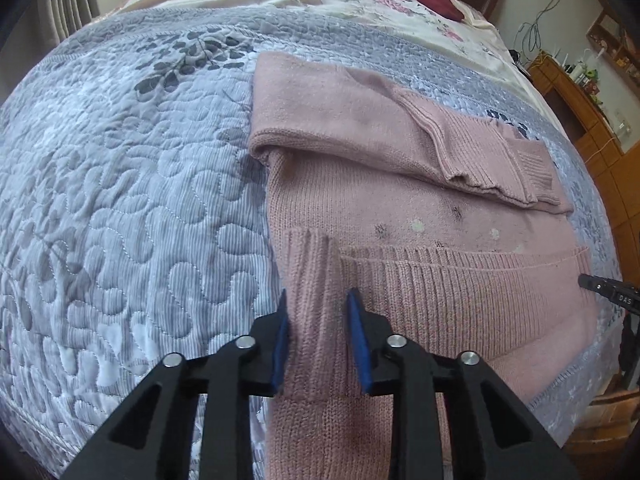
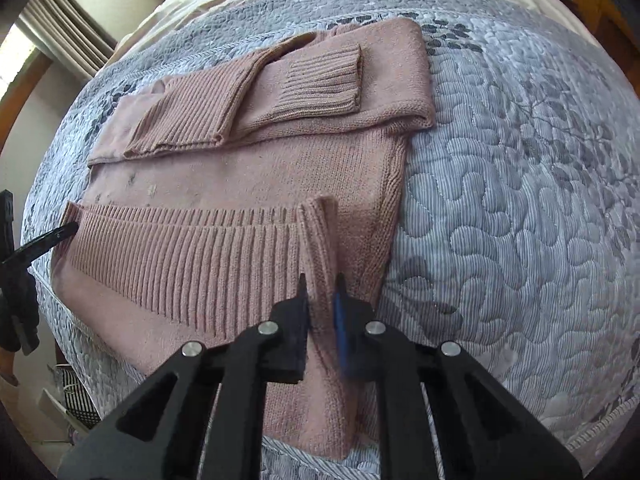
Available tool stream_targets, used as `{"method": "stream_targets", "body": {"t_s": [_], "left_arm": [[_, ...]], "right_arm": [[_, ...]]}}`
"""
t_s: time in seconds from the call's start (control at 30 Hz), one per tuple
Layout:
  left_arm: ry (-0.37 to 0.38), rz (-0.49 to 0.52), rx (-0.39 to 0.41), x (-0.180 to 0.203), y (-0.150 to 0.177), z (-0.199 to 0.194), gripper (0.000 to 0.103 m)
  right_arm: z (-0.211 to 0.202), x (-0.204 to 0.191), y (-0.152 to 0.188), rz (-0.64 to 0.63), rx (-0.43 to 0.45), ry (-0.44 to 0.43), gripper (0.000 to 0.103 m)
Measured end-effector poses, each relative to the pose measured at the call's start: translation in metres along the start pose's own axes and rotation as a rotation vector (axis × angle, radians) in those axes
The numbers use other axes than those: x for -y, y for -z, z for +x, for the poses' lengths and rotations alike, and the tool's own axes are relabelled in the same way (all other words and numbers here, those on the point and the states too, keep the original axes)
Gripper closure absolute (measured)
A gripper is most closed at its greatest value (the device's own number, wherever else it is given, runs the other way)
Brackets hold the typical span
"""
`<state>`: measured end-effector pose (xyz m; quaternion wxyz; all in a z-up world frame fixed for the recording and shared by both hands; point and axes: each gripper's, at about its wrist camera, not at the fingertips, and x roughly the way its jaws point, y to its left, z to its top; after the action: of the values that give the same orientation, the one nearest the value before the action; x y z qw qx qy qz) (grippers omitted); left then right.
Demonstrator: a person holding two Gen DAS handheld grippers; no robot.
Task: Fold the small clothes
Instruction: 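Lift the hem and fold it over toward the collar with both grippers, release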
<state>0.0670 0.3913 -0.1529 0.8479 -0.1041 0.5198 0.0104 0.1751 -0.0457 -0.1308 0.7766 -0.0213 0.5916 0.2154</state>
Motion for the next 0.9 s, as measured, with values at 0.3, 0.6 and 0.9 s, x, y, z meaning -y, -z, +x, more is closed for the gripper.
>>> {"method": "stream_targets", "body": {"t_s": [0.3, 0.6, 0.9], "left_arm": [[0.084, 0.054, 0.157, 0.013, 0.033, -0.073, 0.093], [0.141, 0.056, 0.299, 0.032, -0.025, -0.12, 0.093], [0.086, 0.03, 0.39, 0.037, -0.125, -0.106, 0.093]], "right_arm": [[-0.078, -0.005, 0.039, 0.007, 0.139, -0.159, 0.094], [-0.136, -0.002, -0.002, 0.027, 0.255, -0.209, 0.094], [-0.135, 0.007, -0.106, 0.069, 0.319, -0.153, 0.094]]}}
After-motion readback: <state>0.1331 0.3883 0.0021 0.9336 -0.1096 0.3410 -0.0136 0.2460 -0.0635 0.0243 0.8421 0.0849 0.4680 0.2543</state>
